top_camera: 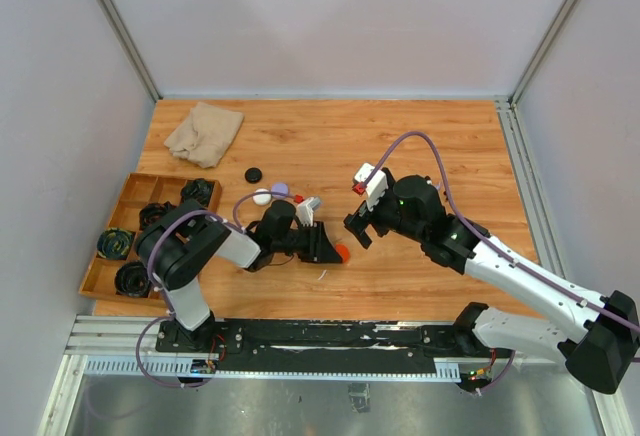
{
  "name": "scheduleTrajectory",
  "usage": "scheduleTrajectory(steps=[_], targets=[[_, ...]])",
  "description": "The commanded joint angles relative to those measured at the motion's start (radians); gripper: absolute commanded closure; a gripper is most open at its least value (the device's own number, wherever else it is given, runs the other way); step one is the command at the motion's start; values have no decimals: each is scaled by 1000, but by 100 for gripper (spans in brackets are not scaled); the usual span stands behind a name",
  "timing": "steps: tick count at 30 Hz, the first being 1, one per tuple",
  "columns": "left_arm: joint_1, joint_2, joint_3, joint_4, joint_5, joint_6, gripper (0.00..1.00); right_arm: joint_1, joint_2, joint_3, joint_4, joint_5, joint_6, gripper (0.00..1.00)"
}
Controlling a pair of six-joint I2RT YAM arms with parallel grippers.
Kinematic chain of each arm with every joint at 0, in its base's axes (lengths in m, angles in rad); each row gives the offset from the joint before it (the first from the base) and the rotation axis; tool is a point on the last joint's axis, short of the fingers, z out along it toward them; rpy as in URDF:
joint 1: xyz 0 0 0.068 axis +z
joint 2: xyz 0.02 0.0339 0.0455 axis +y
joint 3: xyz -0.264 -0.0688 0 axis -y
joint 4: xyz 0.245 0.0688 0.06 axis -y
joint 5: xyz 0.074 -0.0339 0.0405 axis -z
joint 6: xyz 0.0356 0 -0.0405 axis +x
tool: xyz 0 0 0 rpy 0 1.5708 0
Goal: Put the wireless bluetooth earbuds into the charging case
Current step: Place the charging case at the center of the board, then pick up the charging case at the center of the board.
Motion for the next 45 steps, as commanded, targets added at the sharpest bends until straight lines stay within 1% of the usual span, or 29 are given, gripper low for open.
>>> scheduleTrajectory(steps=[1,4,5,8,9,11,15,20,21,23,24,29,32,37,38,42,45], targets=[[-9,-2,27,-118,-87,35,59,6,-10,-15,12,28,2,1],[-9,-18,41,-203,-150,73,46,6,-5,-15,12,29,-1,1],[-9,-24,47,-237,-173,85,39,6,-4,-16,13,30,-3,1],[-9,-57,60,-323,-233,119,3,5,-4,-17,11,35,-6,2],[-9,-74,64,-356,-263,132,1,6,-5,-17,11,37,-6,1],[-9,-120,77,-427,-321,166,1,5,-9,-18,11,42,-8,1],[-8,-221,116,-586,-489,216,1,5,-16,-21,10,50,-8,1],[-4,-326,206,-763,-718,273,1,4,-30,-25,11,60,-6,2],[2,-336,227,-788,-742,291,1,4,-33,-25,10,61,-6,1],[30,-345,267,-822,-749,317,1,4,-38,-25,11,65,-5,1],[64,-345,283,-834,-737,322,1,4,-38,-26,10,65,-5,1],[174,-331,343,-842,-740,302,1,4,-45,-30,11,72,-3,1],[204,-309,388,-833,-772,293,1,4,-50,-32,11,79,-3,1],[234,-209,488,-836,-795,318,1,4,-48,-34,12,87,-3,2],[244,-183,508,-838,-796,321,2,3,-48,-33,12,88,-4,1],[289,-80,577,-866,-807,321,13,4,-48,-35,12,88,-6,1],[304,-19,623,-884,-805,327,17,4,-45,-35,13,91,-8,1]])
